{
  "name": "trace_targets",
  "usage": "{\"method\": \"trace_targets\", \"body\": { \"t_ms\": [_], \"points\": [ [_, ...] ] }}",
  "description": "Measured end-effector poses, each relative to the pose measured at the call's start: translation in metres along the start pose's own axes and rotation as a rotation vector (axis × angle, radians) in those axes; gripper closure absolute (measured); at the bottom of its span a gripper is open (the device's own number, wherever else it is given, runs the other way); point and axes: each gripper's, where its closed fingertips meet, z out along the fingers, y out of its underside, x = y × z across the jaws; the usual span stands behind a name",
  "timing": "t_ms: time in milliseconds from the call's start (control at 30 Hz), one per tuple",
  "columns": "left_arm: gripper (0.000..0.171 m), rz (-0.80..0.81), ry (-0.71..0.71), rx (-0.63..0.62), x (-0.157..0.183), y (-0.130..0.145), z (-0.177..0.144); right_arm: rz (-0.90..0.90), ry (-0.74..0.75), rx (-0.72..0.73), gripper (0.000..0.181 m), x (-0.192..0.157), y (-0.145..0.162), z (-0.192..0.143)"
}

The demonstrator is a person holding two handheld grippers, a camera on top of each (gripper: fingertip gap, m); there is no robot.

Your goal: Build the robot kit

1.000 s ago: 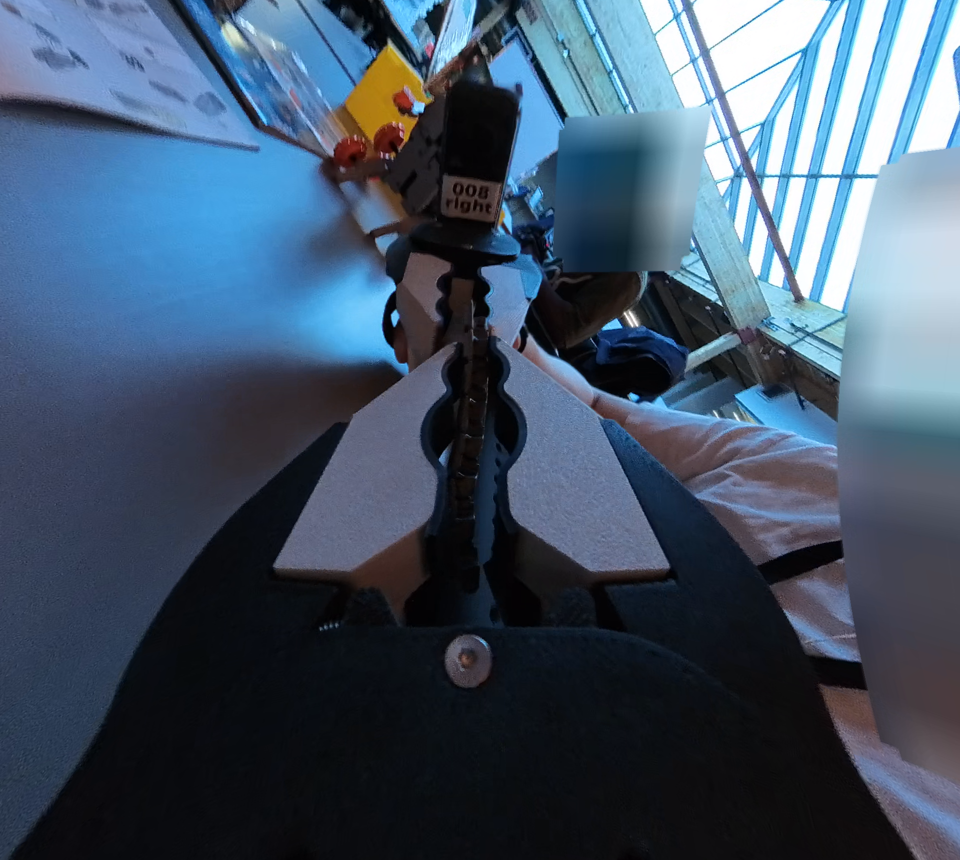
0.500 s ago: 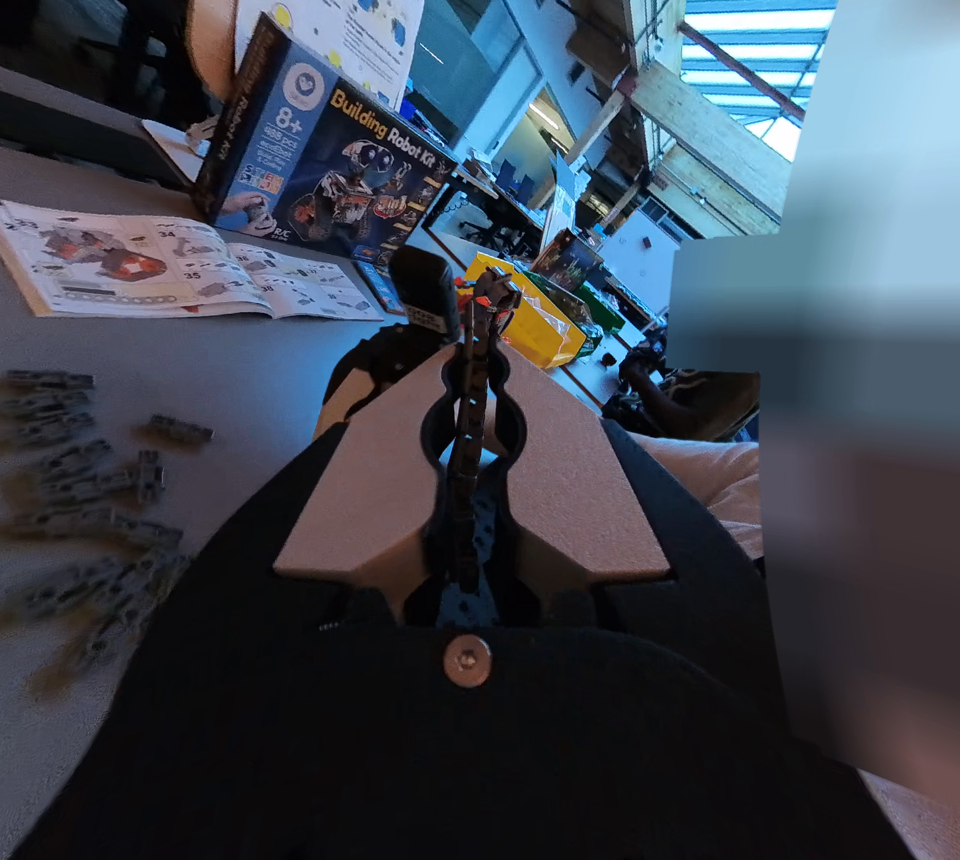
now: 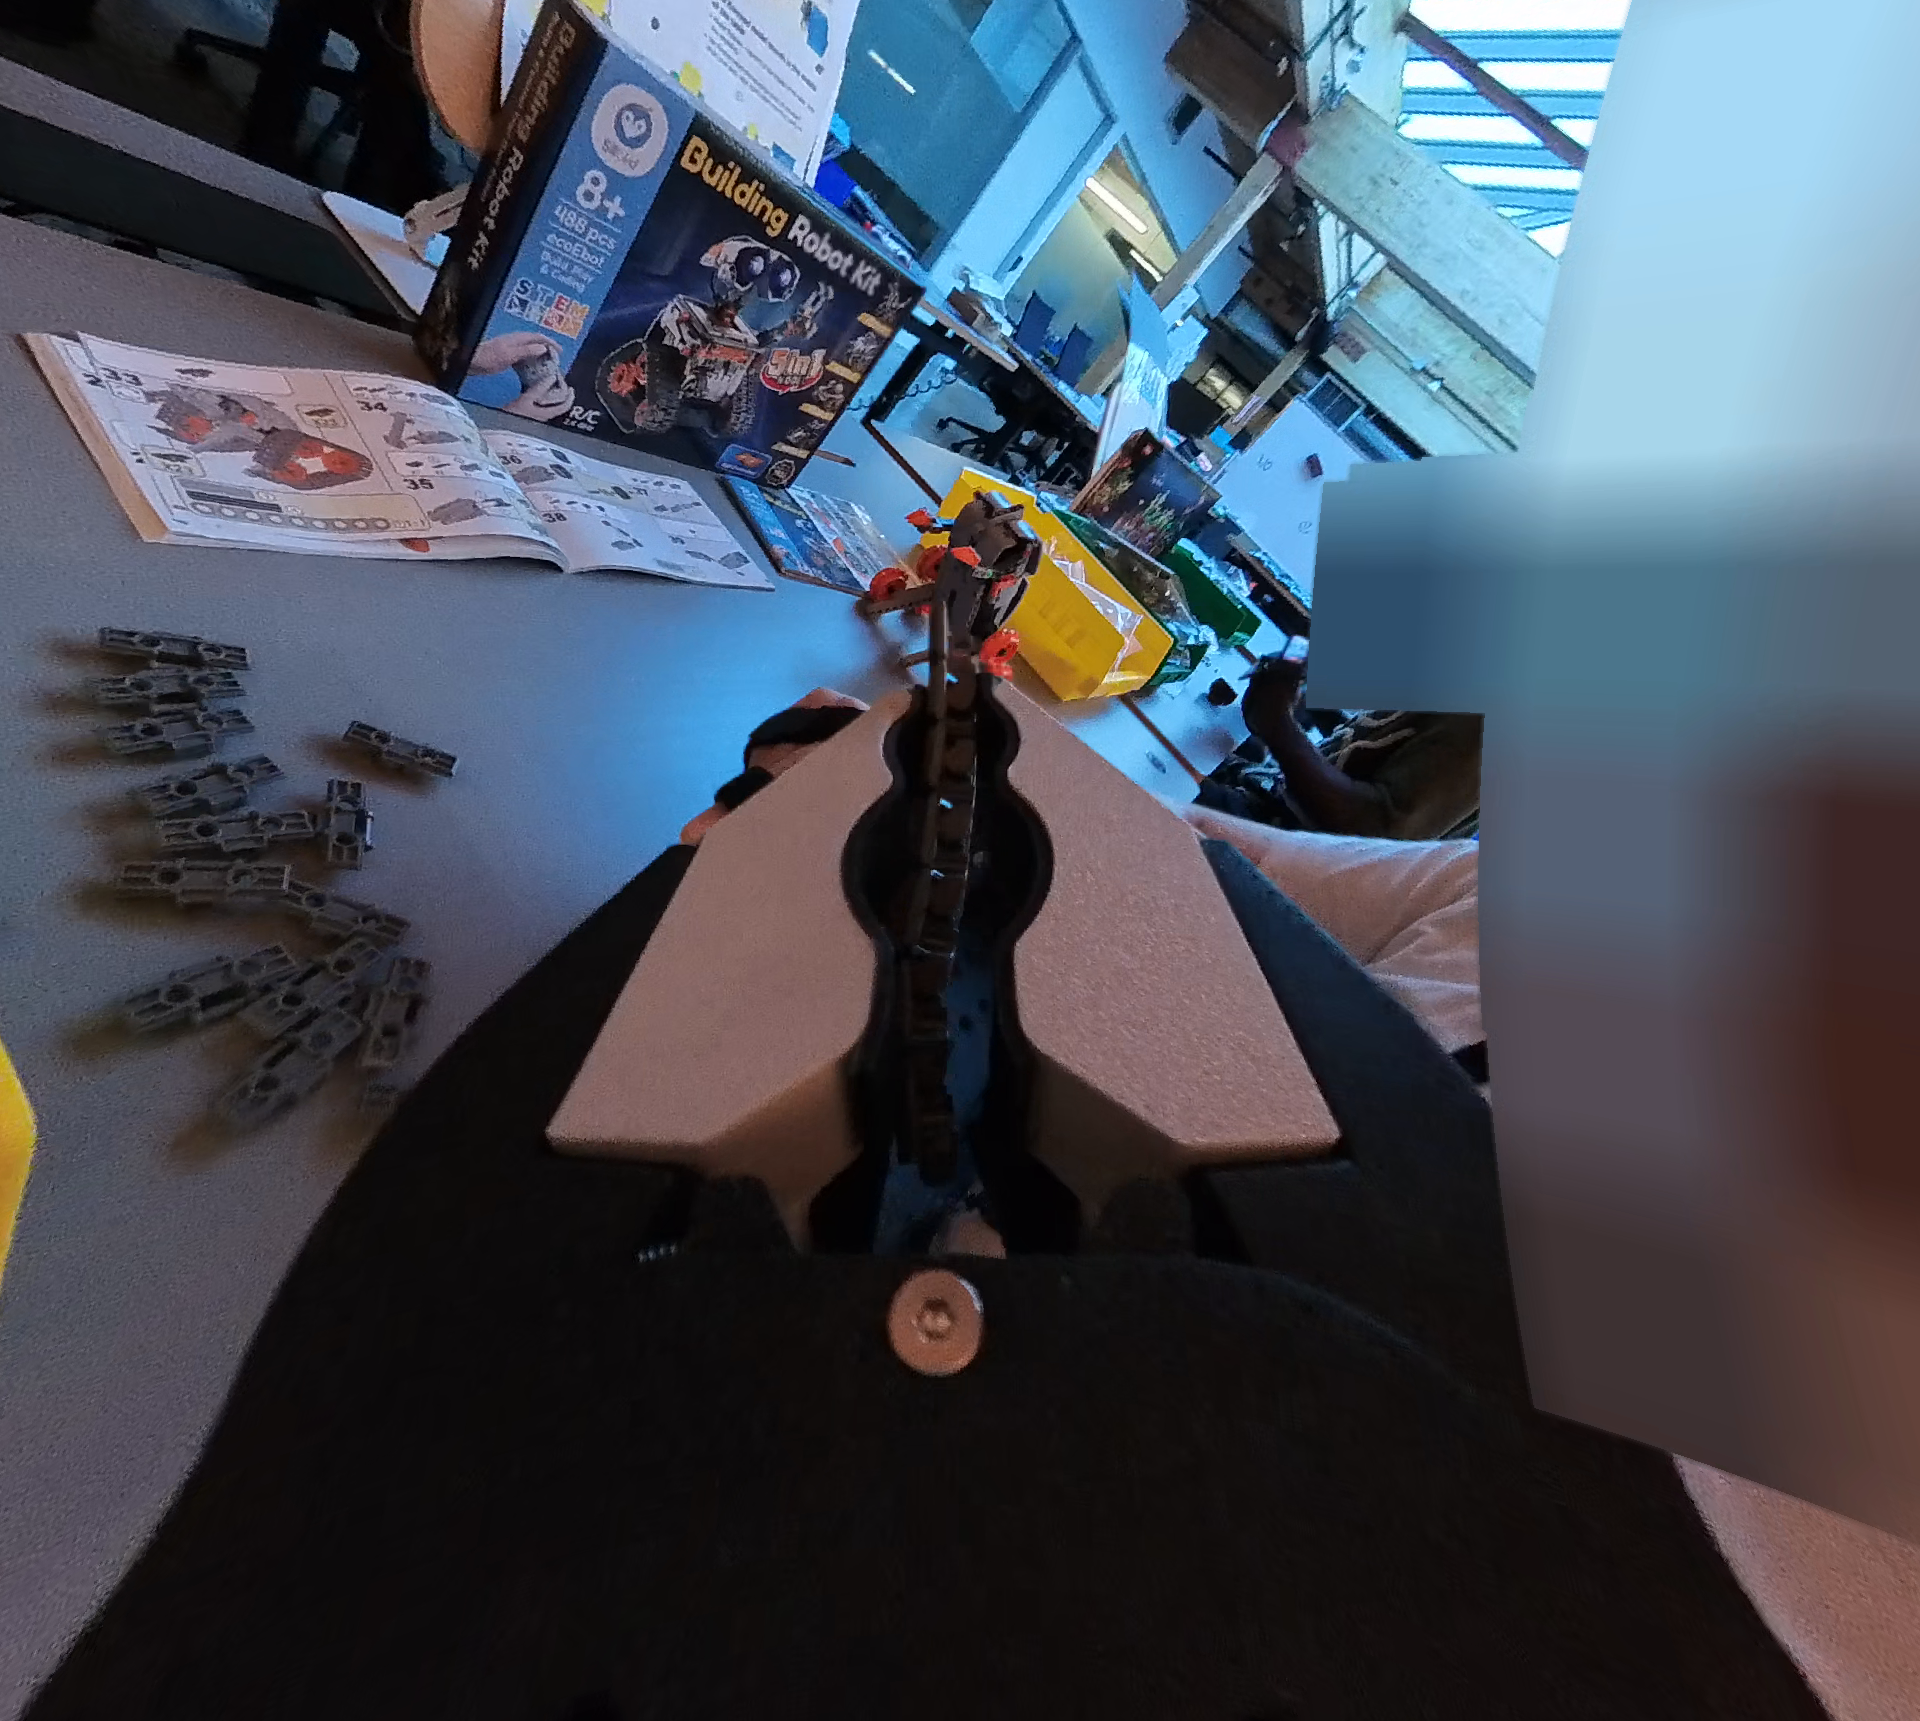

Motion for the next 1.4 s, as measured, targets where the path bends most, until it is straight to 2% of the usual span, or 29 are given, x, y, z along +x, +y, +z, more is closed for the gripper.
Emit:
{"method": "trace_targets", "body": {
  "t_ms": [233,333,400,467,633,700,733,767,833,867,1000,1167,1333,1400],
  "points": [
    [0.166,0.07,-0.091,0.006,0.016,-0.004,-0.026,-0.069,-0.027,0.008,0.169,-0.003,0.004,0.007],
    [0.166,0.074,-0.105,0.007,0.021,-0.005,-0.03,-0.035,-0.046,-0.003,0.181,-0.005,0.006,0.012],
    [0.166,0.085,-0.116,0.0,0.024,-0.005,-0.03,0.018,-0.038,0.027,0.181,-0.005,0.004,0.012],
    [0.166,0.092,-0.116,-0.005,0.026,-0.005,-0.029,0.15,-0.057,0.044,0.181,-0.002,0.005,0.009],
    [0.166,0.084,-0.106,-0.024,0.025,0.002,-0.021,0.667,-0.146,0.181,0.181,0.015,0.013,-0.012],
    [0.165,0.073,-0.107,-0.032,0.021,0.006,-0.019,0.786,-0.166,0.214,0.181,0.021,0.018,-0.02],
    [0.165,0.067,-0.103,-0.034,0.02,0.007,-0.019,0.748,-0.167,0.234,0.181,0.021,0.014,-0.024],
    [0.166,0.061,-0.1,-0.034,0.019,0.008,-0.019,0.628,-0.144,0.228,0.181,0.02,0.01,-0.026],
    [0.166,0.047,-0.097,-0.03,0.016,0.009,-0.019,0.347,-0.038,0.172,0.164,0.02,0.005,-0.021],
    [0.166,0.041,-0.097,-0.028,0.015,0.009,-0.02,0.265,-0.022,0.162,0.162,0.019,0.002,-0.016],
    [0.165,0.045,-0.105,-0.022,0.017,0.009,-0.024,0.436,-0.203,0.148,0.152,0.004,-0.002,0.01],
    [0.165,0.054,-0.114,-0.007,0.019,0.006,-0.032,0.301,-0.134,0.121,0.167,0.0,-0.002,0.018],
    [0.166,0.062,-0.124,0.008,0.02,0.002,-0.038,0.387,-0.136,0.123,0.173,0.004,0.0,0.019],
    [0.166,0.058,-0.123,0.005,0.02,0.003,-0.038,0.511,-0.175,0.142,0.173,0.003,0.003,0.011]
  ]
}}
